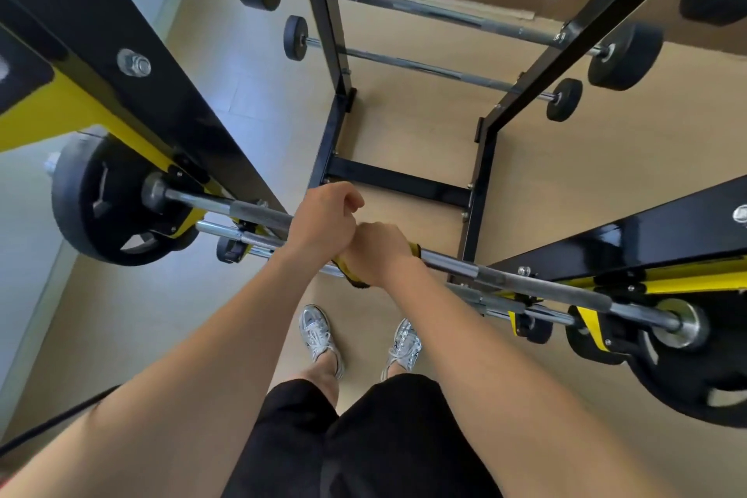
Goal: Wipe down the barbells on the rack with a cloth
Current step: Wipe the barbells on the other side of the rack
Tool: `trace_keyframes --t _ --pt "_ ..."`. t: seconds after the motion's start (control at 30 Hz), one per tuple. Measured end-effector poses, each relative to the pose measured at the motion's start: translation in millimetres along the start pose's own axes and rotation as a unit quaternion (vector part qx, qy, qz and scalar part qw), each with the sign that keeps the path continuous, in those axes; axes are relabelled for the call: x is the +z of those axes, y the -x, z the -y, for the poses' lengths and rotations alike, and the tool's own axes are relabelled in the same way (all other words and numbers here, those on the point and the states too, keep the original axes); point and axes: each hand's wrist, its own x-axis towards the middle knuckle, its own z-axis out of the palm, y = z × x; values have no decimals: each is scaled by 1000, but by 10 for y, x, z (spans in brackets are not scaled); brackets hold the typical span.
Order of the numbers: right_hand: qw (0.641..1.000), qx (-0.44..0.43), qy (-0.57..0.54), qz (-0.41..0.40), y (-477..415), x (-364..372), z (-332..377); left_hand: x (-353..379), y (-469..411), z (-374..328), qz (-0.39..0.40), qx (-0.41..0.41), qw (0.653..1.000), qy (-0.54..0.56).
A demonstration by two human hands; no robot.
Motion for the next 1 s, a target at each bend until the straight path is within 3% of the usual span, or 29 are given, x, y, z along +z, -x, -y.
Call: trace_keyframes --t 0.23,0.37,0.47,0.57,0.63,0.77,1.0 --pt "976 89 -195 36 965 214 -1133 41 32 -57 31 32 999 8" --pt "961 107 -232 106 622 -56 -982 35 105 -124 44 38 998 -2" --pt "996 54 -64 42 306 -82 -403 59 126 -176 34 29 999 -12" --pt "997 25 61 -35 342 -10 -83 60 148 -215 19 20 1000 -8" --pt "998 -3 31 -56 428 62 -275 91 180 -253 21 19 999 -20" --pt "993 37 -78 -85 923 263 -902 251 246 -409 64 34 997 -41" --pt "979 160 57 -115 1813 623 -1421 651 397 -988 152 129 977 -81"
